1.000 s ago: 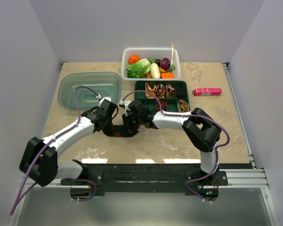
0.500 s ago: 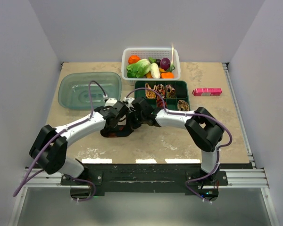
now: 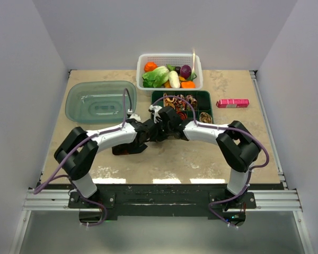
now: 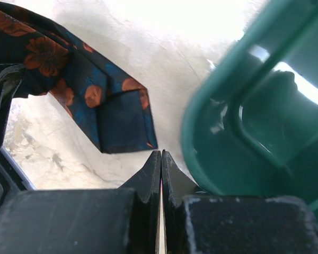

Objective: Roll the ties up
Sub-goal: Roll the tie at the center of the board.

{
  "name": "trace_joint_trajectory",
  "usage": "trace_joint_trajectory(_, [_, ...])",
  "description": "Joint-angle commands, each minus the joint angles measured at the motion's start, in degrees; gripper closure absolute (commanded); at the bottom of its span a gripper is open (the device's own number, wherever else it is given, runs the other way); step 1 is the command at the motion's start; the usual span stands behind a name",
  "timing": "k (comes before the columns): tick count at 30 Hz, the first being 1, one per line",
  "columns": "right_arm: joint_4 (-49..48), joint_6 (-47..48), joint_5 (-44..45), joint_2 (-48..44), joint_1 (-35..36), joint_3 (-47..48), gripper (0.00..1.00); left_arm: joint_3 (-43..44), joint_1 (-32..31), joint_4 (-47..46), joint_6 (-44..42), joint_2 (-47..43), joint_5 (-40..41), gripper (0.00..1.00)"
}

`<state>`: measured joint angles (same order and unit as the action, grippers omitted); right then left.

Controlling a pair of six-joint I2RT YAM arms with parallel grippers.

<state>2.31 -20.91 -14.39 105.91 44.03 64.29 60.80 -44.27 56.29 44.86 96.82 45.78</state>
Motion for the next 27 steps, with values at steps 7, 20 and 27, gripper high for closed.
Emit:
trace_joint_trajectory(7, [0.07,1.22,2.18,-4.22,-2.19,-2.15,1.00,3.54,-2.40,-1.53,1.90,5.75,0.55,0.97])
trace_joint_trajectory(20, [0.07,1.31,1.56,-3.52,-2.37,-2.33,1.00,0.38,-2.66,-17.52,-5.75,5.84,-12.81,0.68])
trace_joint_trajectory(27, [-0.02,1.22,0.60,-3.08,-2.28,-2.15,1.00,-0.76,-2.66,-20.78,-6.72,2.07,-16.77,0.51])
